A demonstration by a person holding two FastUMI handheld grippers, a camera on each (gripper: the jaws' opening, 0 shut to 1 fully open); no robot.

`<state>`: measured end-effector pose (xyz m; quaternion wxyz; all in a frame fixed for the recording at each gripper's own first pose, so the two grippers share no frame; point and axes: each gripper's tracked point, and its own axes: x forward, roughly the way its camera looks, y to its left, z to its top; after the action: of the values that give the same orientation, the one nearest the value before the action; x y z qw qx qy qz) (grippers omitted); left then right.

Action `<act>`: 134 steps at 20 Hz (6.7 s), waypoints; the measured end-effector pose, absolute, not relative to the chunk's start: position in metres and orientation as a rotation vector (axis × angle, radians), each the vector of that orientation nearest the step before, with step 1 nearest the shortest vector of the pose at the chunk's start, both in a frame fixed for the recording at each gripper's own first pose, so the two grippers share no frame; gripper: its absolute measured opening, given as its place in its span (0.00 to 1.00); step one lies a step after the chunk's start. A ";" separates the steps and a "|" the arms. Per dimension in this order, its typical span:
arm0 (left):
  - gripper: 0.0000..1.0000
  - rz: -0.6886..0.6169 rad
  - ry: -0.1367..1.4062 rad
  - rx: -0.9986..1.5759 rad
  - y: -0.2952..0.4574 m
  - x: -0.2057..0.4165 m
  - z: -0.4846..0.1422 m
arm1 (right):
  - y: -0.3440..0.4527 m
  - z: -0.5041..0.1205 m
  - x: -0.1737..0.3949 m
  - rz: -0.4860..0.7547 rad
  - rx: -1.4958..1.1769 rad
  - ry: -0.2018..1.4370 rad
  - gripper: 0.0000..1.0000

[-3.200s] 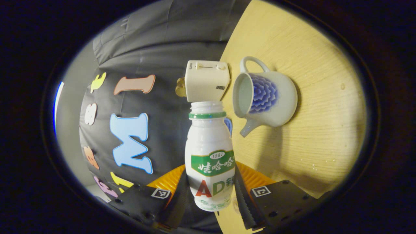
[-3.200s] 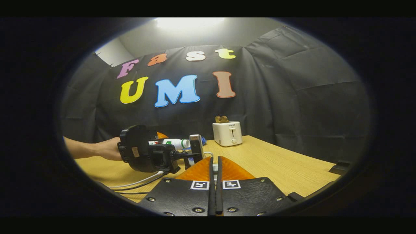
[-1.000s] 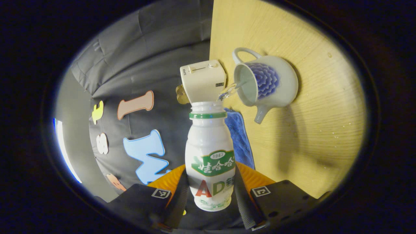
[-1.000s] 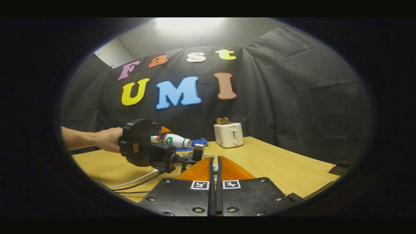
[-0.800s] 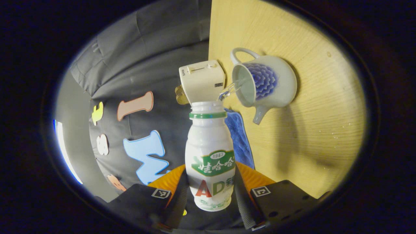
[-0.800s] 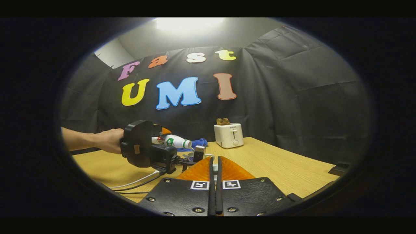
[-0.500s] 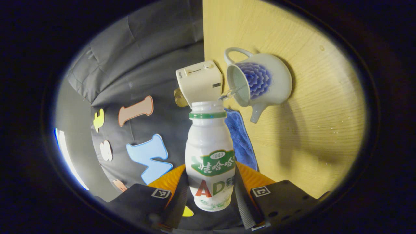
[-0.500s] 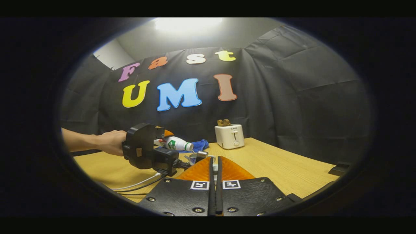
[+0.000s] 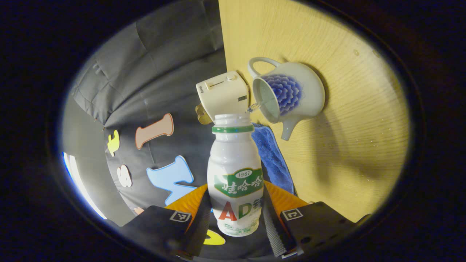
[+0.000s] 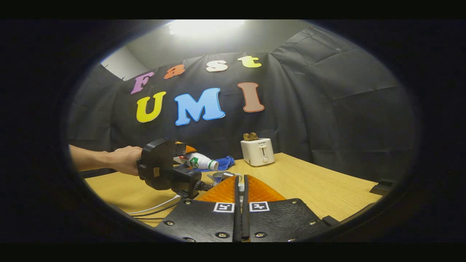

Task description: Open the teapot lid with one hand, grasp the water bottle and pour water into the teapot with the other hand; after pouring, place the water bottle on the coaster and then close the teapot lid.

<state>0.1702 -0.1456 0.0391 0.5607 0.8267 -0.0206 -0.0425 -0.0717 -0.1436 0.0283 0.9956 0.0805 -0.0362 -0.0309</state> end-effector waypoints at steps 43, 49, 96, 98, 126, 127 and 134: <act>0.75 -0.146 -0.132 1.985 -0.157 0.182 0.038 | -0.142 0.011 -0.062 -0.037 0.202 -0.014 0.17; 0.75 -0.233 -0.085 1.792 -0.156 0.184 0.014 | -0.145 0.008 -0.060 -0.050 0.181 -0.003 0.00; 0.75 -0.132 0.052 0.101 0.050 0.167 0.015 | -0.082 0.006 0.149 0.113 -0.029 0.132 0.01; 0.69 -0.134 0.054 0.089 0.048 0.167 0.013 | -0.082 0.004 0.149 0.115 -0.016 0.131 0.01; 0.82 -0.059 0.103 0.068 0.096 0.242 -0.009 | -0.052 0.043 0.113 0.186 -0.046 -0.019 0.75; 0.82 -0.062 0.104 0.064 0.094 0.244 -0.010 | -0.052 0.042 0.114 0.185 -0.045 -0.019 0.75; 0.70 -0.070 0.094 0.059 0.089 0.246 -0.011 | -0.046 0.036 0.112 0.208 -0.044 -0.003 0.75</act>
<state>0.2465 0.0888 -0.0107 0.9979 0.0294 0.0470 -0.0348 0.1123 -0.0459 0.0364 0.9943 -0.0222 -0.0015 0.1040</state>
